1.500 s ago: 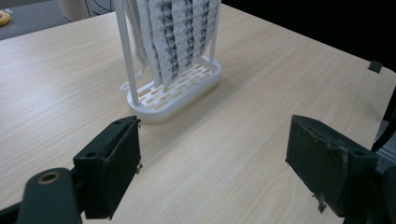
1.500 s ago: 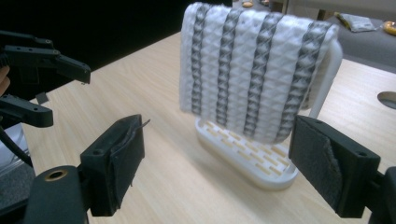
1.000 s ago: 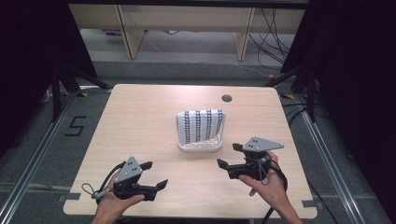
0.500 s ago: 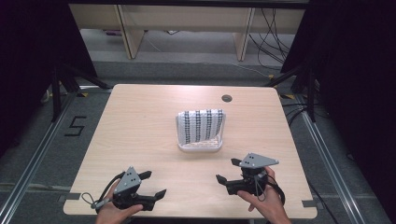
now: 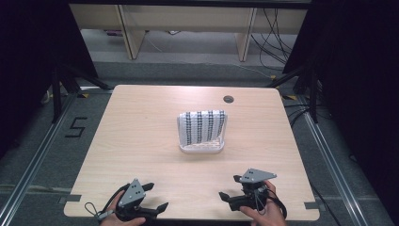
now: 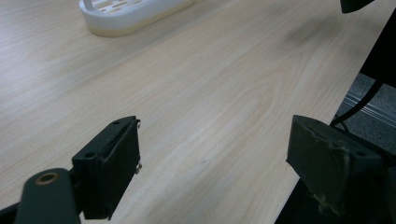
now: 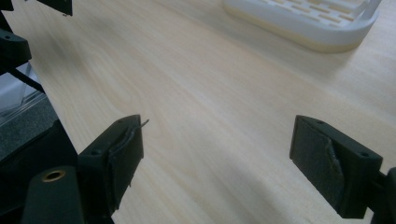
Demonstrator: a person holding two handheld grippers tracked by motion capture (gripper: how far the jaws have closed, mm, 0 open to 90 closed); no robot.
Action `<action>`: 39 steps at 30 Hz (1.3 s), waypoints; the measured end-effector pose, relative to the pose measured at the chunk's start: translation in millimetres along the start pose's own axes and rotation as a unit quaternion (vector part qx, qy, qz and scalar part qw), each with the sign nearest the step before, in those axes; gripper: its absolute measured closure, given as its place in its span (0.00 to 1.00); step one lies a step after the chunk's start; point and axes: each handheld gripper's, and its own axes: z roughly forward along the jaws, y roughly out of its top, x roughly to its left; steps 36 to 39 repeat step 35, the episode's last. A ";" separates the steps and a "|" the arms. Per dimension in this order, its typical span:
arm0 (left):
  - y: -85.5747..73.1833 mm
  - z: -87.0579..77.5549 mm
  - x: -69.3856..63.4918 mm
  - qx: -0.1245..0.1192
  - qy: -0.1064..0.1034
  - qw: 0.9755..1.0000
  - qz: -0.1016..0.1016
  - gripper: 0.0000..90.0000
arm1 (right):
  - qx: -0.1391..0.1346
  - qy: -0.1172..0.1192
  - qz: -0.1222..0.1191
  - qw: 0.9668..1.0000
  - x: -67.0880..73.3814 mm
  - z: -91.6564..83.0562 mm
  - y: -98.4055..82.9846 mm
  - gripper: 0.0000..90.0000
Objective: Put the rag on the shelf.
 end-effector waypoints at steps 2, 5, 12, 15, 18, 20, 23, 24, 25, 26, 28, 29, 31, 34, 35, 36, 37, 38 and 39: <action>-1.2 1.2 -0.4 0.001 0.000 1.000 -0.002 0.18 | 0.006 0.002 0.002 1.000 1.7 0.8 -3.6 0.21; -1.3 2.0 -1.8 0.011 0.005 1.000 0.009 0.18 | 0.016 0.010 -0.001 1.000 3.8 3.3 -7.9 0.21; -1.4 4.0 -3.5 0.016 0.001 1.000 0.014 0.18 | 0.026 0.007 -0.003 1.000 5.6 7.2 -11.1 0.20; -1.1 4.0 -2.9 0.022 0.002 1.000 0.015 0.18 | 0.027 0.007 -0.002 1.000 5.6 7.6 -11.3 0.20; -1.3 5.1 -3.5 0.022 0.003 1.000 0.013 0.18 | 0.027 0.008 -0.002 1.000 5.3 7.6 -11.4 0.20; -1.6 5.9 -3.3 0.021 -0.001 1.000 0.016 0.18 | 0.027 0.007 -0.003 1.000 5.2 7.4 -11.4 0.20; -1.5 6.2 -3.5 0.026 0.000 0.999 0.019 0.18 | 0.028 0.009 -0.002 1.000 5.3 7.7 -11.4 0.21; -1.9 6.6 -4.3 0.025 0.002 1.000 0.014 0.18 | 0.031 0.009 0.001 0.999 5.9 7.5 -11.5 0.20; -1.8 6.5 -2.2 0.027 -0.001 0.999 0.024 0.18 | 0.032 0.009 0.000 0.999 5.9 7.8 -11.5 0.21; -2.1 6.9 -2.5 0.027 0.002 0.999 0.018 0.18 | 0.032 0.009 0.001 0.999 6.0 7.9 -11.6 0.21; -2.8 8.0 -0.7 0.026 0.005 1.000 0.014 0.18 | 0.034 0.009 -0.003 0.999 5.4 8.1 -11.6 0.21; -2.4 7.4 1.2 0.032 0.005 0.999 0.017 0.18 | 0.034 0.011 0.000 0.999 5.7 8.2 -11.7 0.21; -3.3 8.7 3.6 0.024 0.006 1.000 0.012 0.18 | 0.034 0.012 -0.001 0.999 5.3 8.5 -11.9 0.21; -4.2 8.8 6.3 0.025 0.005 1.000 0.001 0.18 | 0.031 0.010 -0.007 0.999 4.4 8.9 -11.9 0.20; -4.7 9.4 7.7 0.024 0.004 1.000 -0.001 0.18 | 0.033 0.012 -0.005 0.999 4.5 9.2 -11.9 0.20; -4.7 9.4 7.7 0.024 0.004 1.000 -0.001 0.18 | 0.033 0.012 -0.005 0.999 4.5 9.2 -11.9 0.20; -4.7 9.4 7.7 0.024 0.004 1.000 -0.001 0.18 | 0.033 0.012 -0.005 0.999 4.5 9.2 -11.9 0.20; -4.7 9.4 7.7 0.024 0.004 1.000 -0.001 0.18 | 0.033 0.012 -0.005 0.999 4.5 9.2 -11.9 0.20; -4.7 9.4 7.7 0.024 0.004 1.000 -0.001 0.18 | 0.033 0.012 -0.005 0.999 4.5 9.2 -11.9 0.20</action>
